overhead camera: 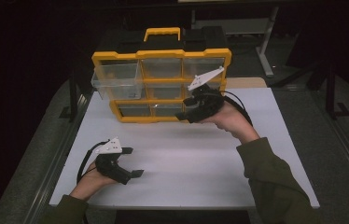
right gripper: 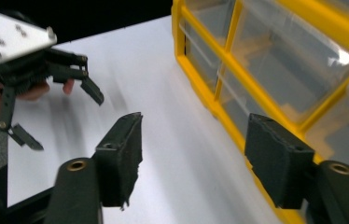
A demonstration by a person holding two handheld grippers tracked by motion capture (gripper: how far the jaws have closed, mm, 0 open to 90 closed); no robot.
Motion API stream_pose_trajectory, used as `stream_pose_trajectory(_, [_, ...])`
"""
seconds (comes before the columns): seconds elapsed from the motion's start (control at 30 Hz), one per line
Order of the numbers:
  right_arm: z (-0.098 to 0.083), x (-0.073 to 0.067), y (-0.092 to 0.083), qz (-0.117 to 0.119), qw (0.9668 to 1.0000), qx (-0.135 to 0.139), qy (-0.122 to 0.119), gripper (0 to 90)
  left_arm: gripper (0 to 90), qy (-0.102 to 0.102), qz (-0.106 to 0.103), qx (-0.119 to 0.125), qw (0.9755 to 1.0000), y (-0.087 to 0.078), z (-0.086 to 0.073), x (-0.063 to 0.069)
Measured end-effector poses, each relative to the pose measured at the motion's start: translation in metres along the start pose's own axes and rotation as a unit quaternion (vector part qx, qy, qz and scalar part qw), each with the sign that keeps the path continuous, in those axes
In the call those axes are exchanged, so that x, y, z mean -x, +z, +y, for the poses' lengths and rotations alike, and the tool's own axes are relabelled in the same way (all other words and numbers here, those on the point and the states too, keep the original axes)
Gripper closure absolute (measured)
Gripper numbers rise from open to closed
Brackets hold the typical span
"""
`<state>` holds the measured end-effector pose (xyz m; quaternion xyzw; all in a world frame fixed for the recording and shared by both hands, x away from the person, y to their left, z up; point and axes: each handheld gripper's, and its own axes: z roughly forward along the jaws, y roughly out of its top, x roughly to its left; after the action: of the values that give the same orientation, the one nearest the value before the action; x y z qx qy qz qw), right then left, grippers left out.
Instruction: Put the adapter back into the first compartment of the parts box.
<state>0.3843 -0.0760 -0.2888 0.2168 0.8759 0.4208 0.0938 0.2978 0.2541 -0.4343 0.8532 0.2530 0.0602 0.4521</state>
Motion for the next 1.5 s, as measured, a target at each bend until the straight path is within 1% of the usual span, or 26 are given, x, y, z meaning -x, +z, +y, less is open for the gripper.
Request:
stream_pose_trajectory(0.03, [0.000, 0.000, 0.000, 0.000, 1.0000, 0.000, 0.000, 34.3, 0.0, 0.000, 0.000, 0.000, 1.0000, 0.000, 0.000, 0.000])
stream_pose_trajectory(0.07, [-0.010, -0.002, 0.001, -0.001, 1.0000, 0.002, 0.001, 31.7, 0.0, 0.001, 0.000, -0.001, 1.0000, 0.000, 0.000, 0.000])
stream_pose_trajectory(0.13, [-0.015, -0.003, 0.001, -0.004, 1.0000, 0.004, 0.000, 31.0, 0.0, 0.000, -0.001, 0.000, 1.0000, 0.000, 0.000, 0.000])
stream_pose_trajectory(0.17, [-0.018, -0.004, 0.001, -0.006, 1.0000, 0.003, 0.002, 29.9, 0.0, 0.000, -0.001, -0.001, 1.0000, 0.000, 0.000, 0.000])
stream_pose_trajectory(0.2, [-0.027, -0.006, 0.001, -0.011, 0.9999, 0.006, 0.006, 25.7, 0.0, 0.000, -0.001, -0.002, 1.0000, 0.000, 0.000, 0.000])
stream_pose_trajectory(0.23, [-0.027, -0.006, 0.001, -0.011, 0.9999, 0.006, 0.006, 25.7, 0.0, 0.000, -0.001, -0.002, 1.0000, 0.001, 0.000, 0.000])
stream_pose_trajectory(0.33, [-0.045, -0.008, 0.002, -0.024, 0.9995, 0.008, 0.017, 21.3, 0.0, 0.000, -0.002, -0.002, 1.0000, 0.001, 0.000, 0.000])
stream_pose_trajectory(0.37, [-0.045, -0.008, 0.002, -0.024, 0.9995, 0.008, 0.017, 21.3, 0.0, 0.000, -0.002, -0.002, 1.0000, 0.001, -0.001, 0.000])
stream_pose_trajectory(0.5, [-0.062, -0.010, 0.003, -0.034, 0.9988, 0.010, 0.032, 15.4, 0.0, 0.000, -0.003, -0.001, 1.0000, 0.001, -0.001, 0.000])
stream_pose_trajectory(0.53, [-0.071, -0.011, 0.002, -0.039, 0.9983, 0.012, 0.042, 13.4, 0.0, 0.000, -0.003, -0.002, 1.0000, 0.001, -0.001, 0.000])
stream_pose_trajectory(0.57, [-0.071, -0.011, 0.002, -0.039, 0.9983, 0.012, 0.042, 13.4, 0.0, 0.000, -0.004, -0.002, 1.0000, 0.001, -0.001, 0.000])
stream_pose_trajectory(0.67, [-0.086, -0.012, 0.002, -0.042, 0.9978, 0.012, 0.049, 11.7, 0.0, 0.000, -0.005, -0.002, 1.0000, 0.001, -0.001, 0.001])
stream_pose_trajectory(0.73, [-0.101, -0.013, 0.002, -0.049, 0.9970, 0.007, 0.059, 5.9, 0.0, 0.000, -0.005, -0.003, 1.0000, 0.001, -0.001, 0.001])
stream_pose_trajectory(0.77, [-0.101, -0.013, 0.002, -0.049, 0.9970, 0.007, 0.059, 5.9, 0.0, 0.001, -0.005, -0.003, 1.0000, 0.001, -0.001, 0.001])
stream_pose_trajectory(0.8, [-0.110, -0.013, 0.002, -0.051, 0.9965, 0.004, 0.065, 3.5, 0.0, 0.001, -0.006, -0.003, 1.0000, 0.001, -0.001, 0.001])
stream_pose_trajectory(0.83, [-0.110, -0.013, 0.002, -0.051, 0.9965, 0.004, 0.065, 3.5, 0.0, 0.000, -0.005, -0.003, 1.0000, 0.001, -0.001, 0.001])
stream_pose_trajectory(0.87, [-0.118, -0.014, 0.001, -0.054, 0.9958, 0.004, 0.074, 1.6, 0.0, 0.000, -0.006, -0.002, 1.0000, 0.001, -0.001, 0.001])
stream_pose_trajectory(0.9, [-0.118, -0.014, 0.001, -0.054, 0.9958, 0.004, 0.074, 1.6, 0.0, 0.000, -0.006, -0.003, 1.0000, 0.001, -0.002, 0.001])
stream_pose_trajectory(0.93, [-0.127, -0.014, -0.001, -0.053, 0.9955, 0.005, 0.079, 0.2, 0.0, 0.000, -0.005, -0.003, 1.0000, 0.001, -0.002, 0.001])
stream_pose_trajectory(0.97, [-0.127, -0.014, -0.001, -0.053, 0.9955, 0.005, 0.079, 0.2, 0.0, 0.000, -0.005, -0.003, 1.0000, 0.001, -0.002, 0.001])
stream_pose_trajectory(1.0, [-0.135, -0.015, -0.002, -0.056, 0.9949, 0.005, 0.084, 0.0, 0.0, 0.001, -0.006, -0.003, 1.0000, 0.001, -0.002, 0.001])
stream_pose_trajectory(1.03, [-0.135, -0.015, -0.002, -0.056, 0.9949, 0.005, 0.084, 0.0, 0.0, 0.001, -0.006, -0.003, 1.0000, 0.001, -0.002, 0.000])
stream_pose_trajectory(1.2, [-0.159, -0.018, -0.005, -0.057, 0.9940, 0.006, 0.093, 0.0, 0.0, 0.003, -0.004, -0.005, 1.0000, 0.001, -0.003, 0.000])
stream_pose_trajectory(1.23, [-0.159, -0.018, -0.005, -0.057, 0.9940, 0.006, 0.093, 0.0, 0.0, 0.003, -0.004, -0.005, 1.0000, 0.001, -0.003, 0.000])
stream_pose_trajectory(1.27, [-0.167, -0.019, -0.007, -0.057, 0.9935, 0.008, 0.098, 0.0, 0.0, 0.003, -0.004, -0.004, 1.0000, 0.001, -0.003, 0.000])
stream_pose_trajectory(1.5, [-0.186, -0.022, -0.011, -0.059, 0.9922, 0.009, 0.109, 0.0, 0.0, 0.002, -0.002, -0.005, 1.0000, 0.000, -0.004, 0.000])
